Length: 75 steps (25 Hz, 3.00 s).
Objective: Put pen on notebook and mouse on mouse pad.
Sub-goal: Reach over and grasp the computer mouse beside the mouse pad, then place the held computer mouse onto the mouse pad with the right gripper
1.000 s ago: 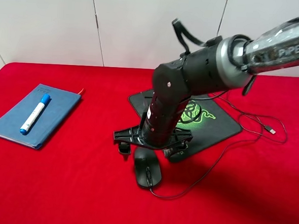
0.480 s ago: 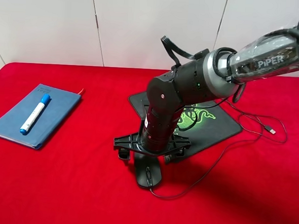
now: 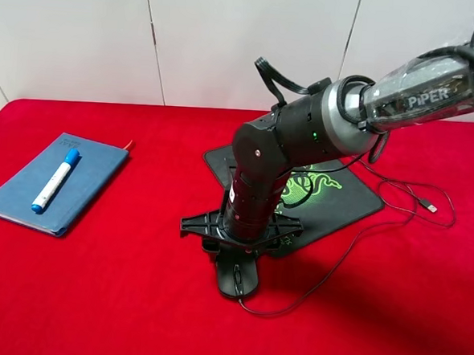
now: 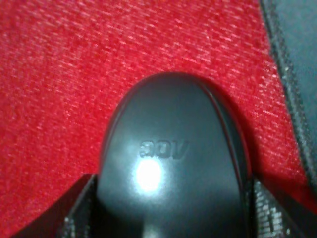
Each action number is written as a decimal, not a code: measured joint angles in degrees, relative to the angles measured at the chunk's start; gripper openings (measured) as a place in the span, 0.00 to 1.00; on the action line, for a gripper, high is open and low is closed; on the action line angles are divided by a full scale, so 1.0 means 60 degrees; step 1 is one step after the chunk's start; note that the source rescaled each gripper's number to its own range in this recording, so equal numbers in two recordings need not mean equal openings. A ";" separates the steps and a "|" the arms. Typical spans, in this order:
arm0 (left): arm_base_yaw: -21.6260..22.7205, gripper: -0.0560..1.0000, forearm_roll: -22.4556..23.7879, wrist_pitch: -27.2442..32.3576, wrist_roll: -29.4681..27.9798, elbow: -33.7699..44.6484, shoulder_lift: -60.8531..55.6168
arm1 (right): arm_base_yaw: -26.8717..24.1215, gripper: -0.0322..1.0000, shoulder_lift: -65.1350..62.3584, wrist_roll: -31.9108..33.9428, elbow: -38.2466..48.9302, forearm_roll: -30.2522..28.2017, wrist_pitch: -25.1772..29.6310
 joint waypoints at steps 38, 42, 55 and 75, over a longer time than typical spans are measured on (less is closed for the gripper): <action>0.0000 1.00 0.0000 0.0000 0.0000 0.0000 0.0000 | -0.3203 0.03 -0.1662 -0.2915 -0.0512 0.0038 0.1740; 0.0000 1.00 0.0000 0.0000 0.0000 0.0000 0.0000 | -0.3560 0.03 -0.1142 -0.3443 -0.1380 0.0038 0.1874; 0.0000 1.00 0.0000 0.0000 0.0000 0.0000 0.0000 | -0.3950 0.03 0.1238 -0.4554 -0.4390 -0.0084 0.2711; 0.0000 1.00 0.0000 0.0000 0.0000 0.0000 0.0000 | -0.3995 0.76 0.2221 -0.4710 -0.5239 -0.0302 0.2898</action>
